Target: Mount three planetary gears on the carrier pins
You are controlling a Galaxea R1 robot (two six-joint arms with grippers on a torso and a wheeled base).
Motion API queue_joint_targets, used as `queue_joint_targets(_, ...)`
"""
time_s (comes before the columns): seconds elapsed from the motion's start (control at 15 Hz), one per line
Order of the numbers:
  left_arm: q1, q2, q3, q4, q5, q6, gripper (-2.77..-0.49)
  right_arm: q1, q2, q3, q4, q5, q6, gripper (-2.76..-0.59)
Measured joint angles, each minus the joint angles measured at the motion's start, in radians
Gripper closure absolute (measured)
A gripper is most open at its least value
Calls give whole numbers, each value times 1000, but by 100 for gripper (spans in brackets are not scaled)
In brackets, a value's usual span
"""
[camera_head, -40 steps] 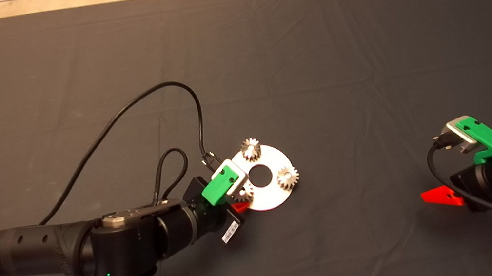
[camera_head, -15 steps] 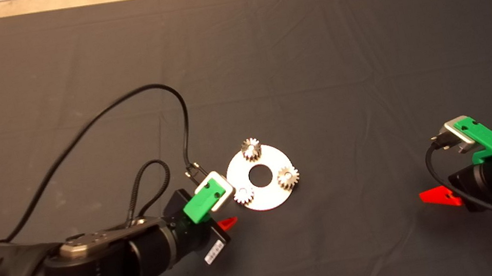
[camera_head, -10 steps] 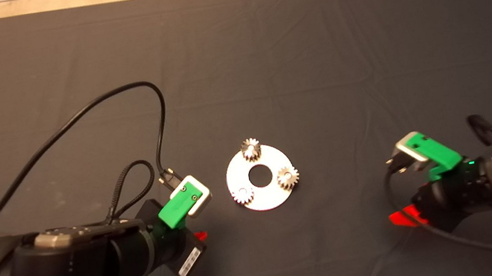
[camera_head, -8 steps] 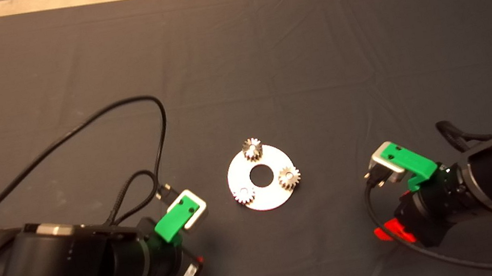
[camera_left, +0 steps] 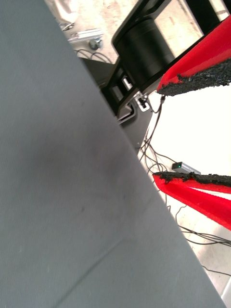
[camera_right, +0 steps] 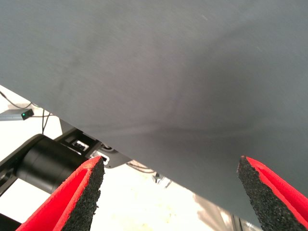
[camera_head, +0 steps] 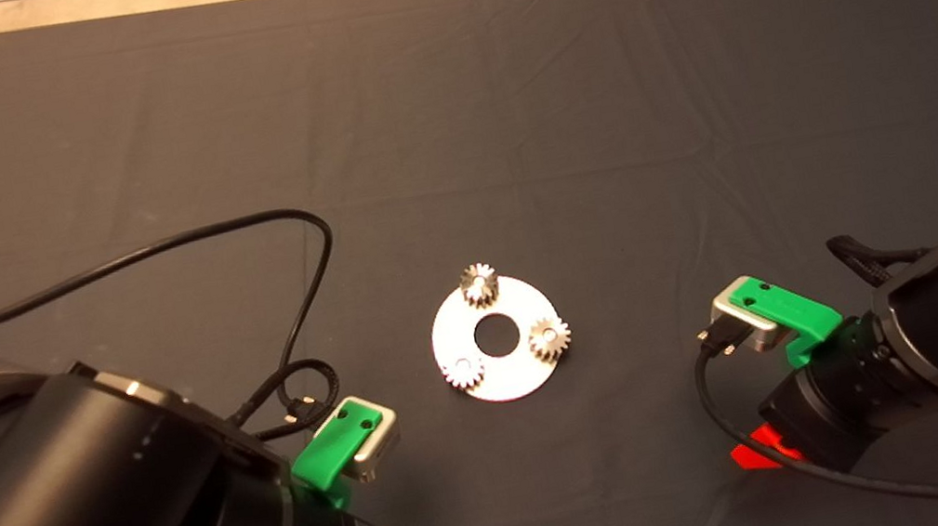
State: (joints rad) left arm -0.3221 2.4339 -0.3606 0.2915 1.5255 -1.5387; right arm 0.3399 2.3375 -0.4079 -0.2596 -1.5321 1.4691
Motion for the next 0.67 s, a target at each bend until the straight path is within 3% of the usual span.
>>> queue_joint_targets(0.13, -1, 25, 9, -5, 1, -70, -102, 25, -4, 7, 10, -1, 56, -205)
queue_joint_targets(0.33, -1, 38, 19, -11, 1, -177, -102, 33, -4, 13, 10, -2, 106, -205)
queue_joint_targets(0.67, -5, 43, 24, -11, 1, -205, -102, 37, -2, 25, 11, -1, 156, -205)
